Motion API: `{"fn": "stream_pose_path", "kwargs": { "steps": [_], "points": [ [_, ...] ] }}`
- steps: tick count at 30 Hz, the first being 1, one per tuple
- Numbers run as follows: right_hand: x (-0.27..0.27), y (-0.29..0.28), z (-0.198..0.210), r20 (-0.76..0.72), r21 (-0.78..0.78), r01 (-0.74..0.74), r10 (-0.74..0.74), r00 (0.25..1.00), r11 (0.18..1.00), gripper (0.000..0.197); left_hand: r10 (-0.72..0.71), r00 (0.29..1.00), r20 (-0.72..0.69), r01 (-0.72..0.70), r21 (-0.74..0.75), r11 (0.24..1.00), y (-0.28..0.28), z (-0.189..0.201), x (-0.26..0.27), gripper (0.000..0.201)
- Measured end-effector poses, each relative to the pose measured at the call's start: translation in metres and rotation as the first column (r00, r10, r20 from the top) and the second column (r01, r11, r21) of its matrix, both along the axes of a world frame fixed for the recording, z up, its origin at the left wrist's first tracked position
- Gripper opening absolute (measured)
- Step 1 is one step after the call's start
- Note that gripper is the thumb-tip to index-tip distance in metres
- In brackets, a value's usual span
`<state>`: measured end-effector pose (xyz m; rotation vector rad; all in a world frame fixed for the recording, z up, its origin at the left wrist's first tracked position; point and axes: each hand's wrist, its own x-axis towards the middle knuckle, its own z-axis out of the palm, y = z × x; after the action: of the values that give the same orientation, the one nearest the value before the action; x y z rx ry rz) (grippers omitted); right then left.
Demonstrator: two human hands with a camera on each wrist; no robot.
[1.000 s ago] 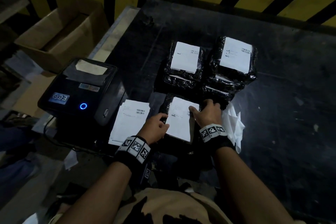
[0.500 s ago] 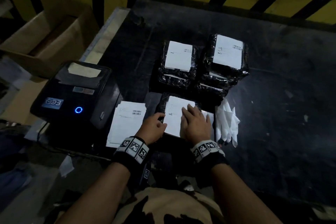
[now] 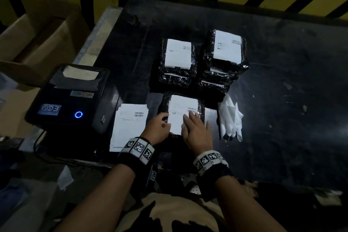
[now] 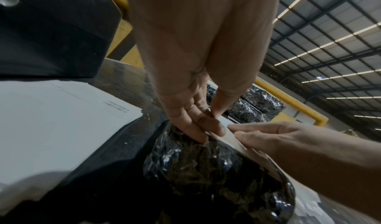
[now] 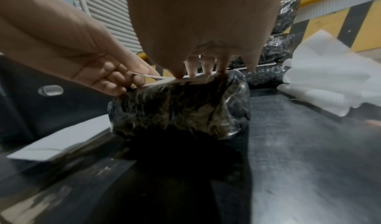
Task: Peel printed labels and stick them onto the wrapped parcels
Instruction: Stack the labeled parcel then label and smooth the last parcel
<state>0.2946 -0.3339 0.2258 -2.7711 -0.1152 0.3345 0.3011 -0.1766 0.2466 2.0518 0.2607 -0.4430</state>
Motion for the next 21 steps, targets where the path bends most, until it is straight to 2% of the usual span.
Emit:
{"fn": "stream_pose_path", "kwargs": {
  "steps": [4, 7, 9, 12, 16, 19, 21],
  "points": [
    [-0.002, -0.004, 0.001, -0.023, 0.011, 0.023, -0.023, 0.999, 1.0, 0.048, 0.044, 0.999, -0.024, -0.044, -0.006, 0.999, -0.001, 0.003, 0.003, 0.03],
    [-0.002, -0.003, 0.0, -0.039, 0.023, 0.037, -0.036, 0.999, 0.999, 0.048, 0.023, 0.999, -0.036, -0.02, 0.081, 0.996, -0.003, 0.005, 0.008, 0.017],
    [-0.002, -0.003, 0.0, -0.047, 0.036, 0.045, -0.043, 0.998, 0.998, 0.048, -0.025, 1.0, -0.013, 0.027, 0.195, 0.98, -0.004, 0.008, 0.012, 0.015],
    [-0.002, -0.004, 0.0, -0.049, 0.065, 0.057, -0.054, 0.997, 0.996, 0.047, -0.12, 0.993, -0.018, 0.116, 0.437, 0.892, 0.0, 0.014, 0.015, 0.025],
    [-0.002, -0.003, -0.002, -0.051, 0.07, 0.063, -0.06, 0.997, 0.996, 0.048, -0.224, 0.974, -0.006, 0.189, 0.563, 0.805, 0.007, 0.016, 0.016, 0.032],
    [-0.002, -0.003, -0.004, -0.049, 0.08, 0.07, -0.066, 0.997, 0.994, 0.048, -0.435, 0.898, 0.073, 0.285, 0.657, 0.698, -0.003, 0.01, 0.019, 0.054],
    [-0.004, -0.005, -0.007, -0.047, 0.078, 0.063, -0.06, 0.997, 0.995, 0.048, -0.556, 0.83, 0.052, 0.396, 0.648, 0.651, -0.012, 0.004, 0.017, 0.055]
  ]
}}
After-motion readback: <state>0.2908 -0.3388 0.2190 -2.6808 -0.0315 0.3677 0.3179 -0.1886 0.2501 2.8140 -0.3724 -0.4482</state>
